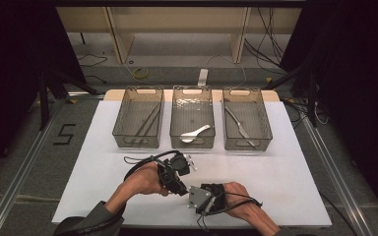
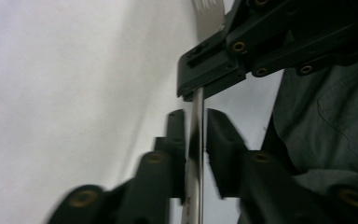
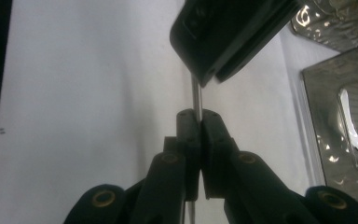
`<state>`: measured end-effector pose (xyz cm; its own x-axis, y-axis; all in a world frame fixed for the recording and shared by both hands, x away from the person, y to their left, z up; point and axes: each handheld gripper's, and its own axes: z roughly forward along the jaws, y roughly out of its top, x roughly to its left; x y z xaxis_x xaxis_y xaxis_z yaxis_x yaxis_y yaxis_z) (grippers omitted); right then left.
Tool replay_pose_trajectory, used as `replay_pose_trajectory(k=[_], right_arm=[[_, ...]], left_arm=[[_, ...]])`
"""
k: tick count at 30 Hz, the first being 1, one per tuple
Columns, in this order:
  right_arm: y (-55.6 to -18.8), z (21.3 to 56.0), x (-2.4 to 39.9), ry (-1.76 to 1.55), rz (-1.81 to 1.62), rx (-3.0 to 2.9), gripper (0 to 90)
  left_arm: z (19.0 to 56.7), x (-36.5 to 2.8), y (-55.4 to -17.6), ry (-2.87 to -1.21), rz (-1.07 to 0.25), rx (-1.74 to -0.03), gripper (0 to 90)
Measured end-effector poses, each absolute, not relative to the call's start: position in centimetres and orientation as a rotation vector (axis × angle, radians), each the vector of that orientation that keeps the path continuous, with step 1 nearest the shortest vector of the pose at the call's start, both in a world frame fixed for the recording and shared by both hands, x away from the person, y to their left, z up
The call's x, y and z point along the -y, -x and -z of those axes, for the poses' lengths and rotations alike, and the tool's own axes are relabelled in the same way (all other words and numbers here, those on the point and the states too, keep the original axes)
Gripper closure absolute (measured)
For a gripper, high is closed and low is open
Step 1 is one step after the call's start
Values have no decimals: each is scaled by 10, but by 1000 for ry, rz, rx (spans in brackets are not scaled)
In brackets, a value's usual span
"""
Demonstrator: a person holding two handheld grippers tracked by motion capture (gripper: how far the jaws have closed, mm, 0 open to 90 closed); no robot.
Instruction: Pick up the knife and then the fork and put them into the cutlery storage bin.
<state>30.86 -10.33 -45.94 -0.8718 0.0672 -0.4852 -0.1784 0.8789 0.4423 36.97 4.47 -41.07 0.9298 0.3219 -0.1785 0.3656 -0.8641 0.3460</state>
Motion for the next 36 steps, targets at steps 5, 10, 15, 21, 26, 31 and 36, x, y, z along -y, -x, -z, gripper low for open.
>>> replay_pose_trajectory(k=[5,10,15,21,26,31,36], right_arm=[[-317,457,114,-20,-677,-2546,883],[-330,455,131,-138,-663,-2537,883],[-342,453,146,-233,-634,-2532,882],[-351,448,163,-368,-643,-2496,882],[-361,440,181,-517,-716,-2468,881],[-368,432,195,-619,-782,-2449,881],[-375,422,208,-713,-836,-2422,881]], left_arm=[[397,-56,-375,-2608,5,-538,595],[382,-69,-379,-2464,-101,-595,451],[380,-80,-380,-2393,-187,-638,352],[382,-101,-383,-2217,-226,-718,274],[393,-118,-382,-2132,-228,-768,246],[406,-135,-379,-2059,-241,-811,219],[413,-150,-371,-1983,-251,-826,186]])
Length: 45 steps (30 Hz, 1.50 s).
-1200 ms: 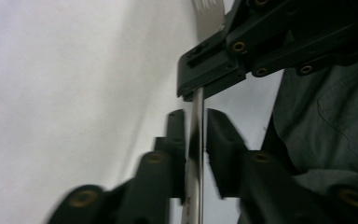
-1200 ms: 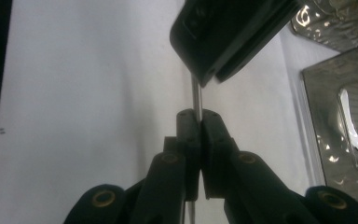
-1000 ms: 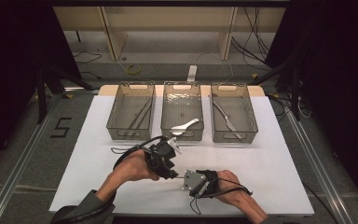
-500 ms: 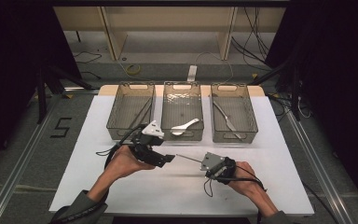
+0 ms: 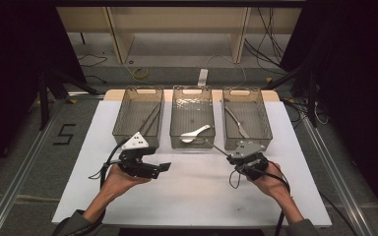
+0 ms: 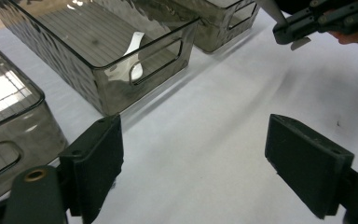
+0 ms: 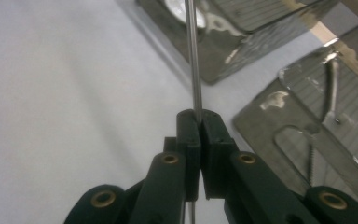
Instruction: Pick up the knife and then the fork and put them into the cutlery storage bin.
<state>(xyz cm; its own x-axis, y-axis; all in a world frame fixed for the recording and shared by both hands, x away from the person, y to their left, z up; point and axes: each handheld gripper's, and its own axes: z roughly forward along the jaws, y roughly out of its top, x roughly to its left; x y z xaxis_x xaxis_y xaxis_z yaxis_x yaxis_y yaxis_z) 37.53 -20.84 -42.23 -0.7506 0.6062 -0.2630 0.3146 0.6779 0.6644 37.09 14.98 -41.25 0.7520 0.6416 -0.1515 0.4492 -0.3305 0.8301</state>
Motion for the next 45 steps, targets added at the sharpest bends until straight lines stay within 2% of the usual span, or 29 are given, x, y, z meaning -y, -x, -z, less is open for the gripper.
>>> replay_pose_trajectory(k=[9,25,45], right_arm=[[-400,405,234,-880,-892,-2372,881],[-460,371,255,-1081,-929,-2283,880],[-516,378,248,-1227,-860,-2260,879]], left_arm=[[416,-170,-359,-1898,-283,-851,173],[415,-171,-354,-1860,-326,-855,157],[415,-173,-353,-1834,-342,-846,156]])
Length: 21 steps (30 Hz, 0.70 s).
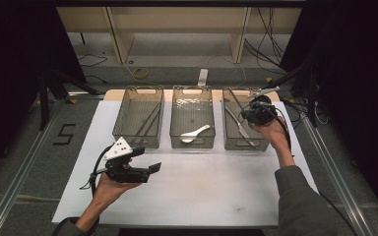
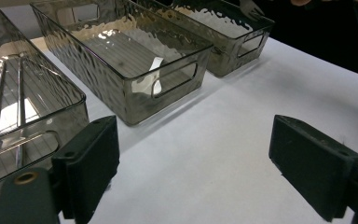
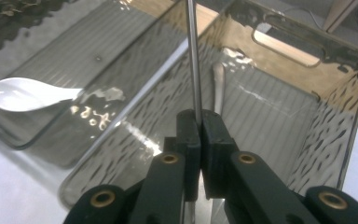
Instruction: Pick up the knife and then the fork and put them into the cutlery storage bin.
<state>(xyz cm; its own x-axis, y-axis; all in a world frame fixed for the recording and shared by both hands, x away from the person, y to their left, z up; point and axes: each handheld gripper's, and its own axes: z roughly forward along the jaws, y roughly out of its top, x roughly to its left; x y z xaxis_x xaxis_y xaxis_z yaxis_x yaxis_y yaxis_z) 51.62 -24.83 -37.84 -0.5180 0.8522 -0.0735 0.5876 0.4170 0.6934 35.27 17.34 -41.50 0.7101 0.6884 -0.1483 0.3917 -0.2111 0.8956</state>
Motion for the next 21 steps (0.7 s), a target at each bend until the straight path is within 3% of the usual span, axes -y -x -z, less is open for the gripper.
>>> replay_pose_trajectory(k=[21], right_arm=[[-531,406,247,-1370,-807,-2260,877]], left_arm=[[414,-174,-352,-1824,-362,-844,155]])
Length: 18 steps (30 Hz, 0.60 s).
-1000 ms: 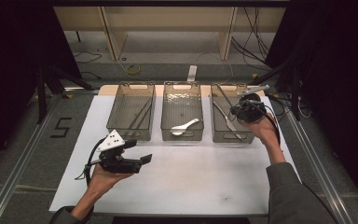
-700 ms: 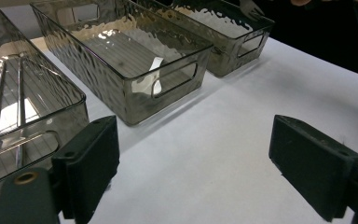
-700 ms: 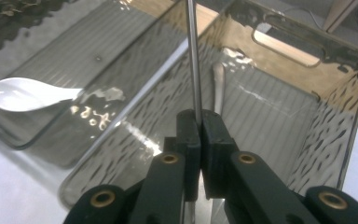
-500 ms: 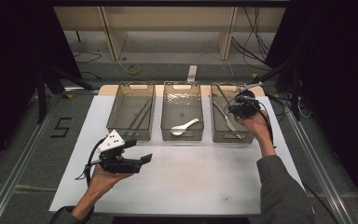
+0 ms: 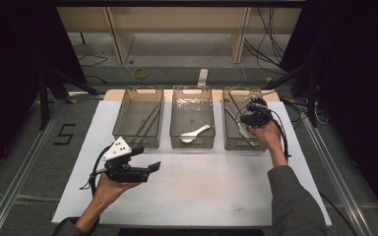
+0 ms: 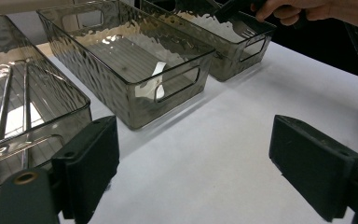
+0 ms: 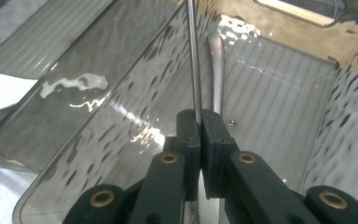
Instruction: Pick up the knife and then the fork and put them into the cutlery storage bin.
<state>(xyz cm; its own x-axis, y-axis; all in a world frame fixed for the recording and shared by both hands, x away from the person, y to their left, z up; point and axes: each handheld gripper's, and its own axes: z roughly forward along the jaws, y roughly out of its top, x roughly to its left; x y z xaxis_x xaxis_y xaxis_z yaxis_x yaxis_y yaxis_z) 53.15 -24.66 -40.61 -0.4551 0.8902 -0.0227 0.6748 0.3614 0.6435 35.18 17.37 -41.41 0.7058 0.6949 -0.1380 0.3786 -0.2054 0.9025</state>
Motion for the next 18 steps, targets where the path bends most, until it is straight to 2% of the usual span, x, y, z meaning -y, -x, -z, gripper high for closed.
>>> replay_pose_trajectory(k=[9,13,16,18], right_arm=[[-535,415,242,-1437,-772,-2250,863],[-534,411,240,-1441,-824,-2240,717],[-530,403,239,-1411,-879,-2223,692],[-526,400,238,-1398,-917,-2229,644]], left_arm=[[414,-174,-352,-1828,-365,-840,153],[414,-174,-353,-1817,-355,-856,152],[414,-174,-352,-1816,-351,-854,152],[414,-174,-353,-1814,-350,-853,152]])
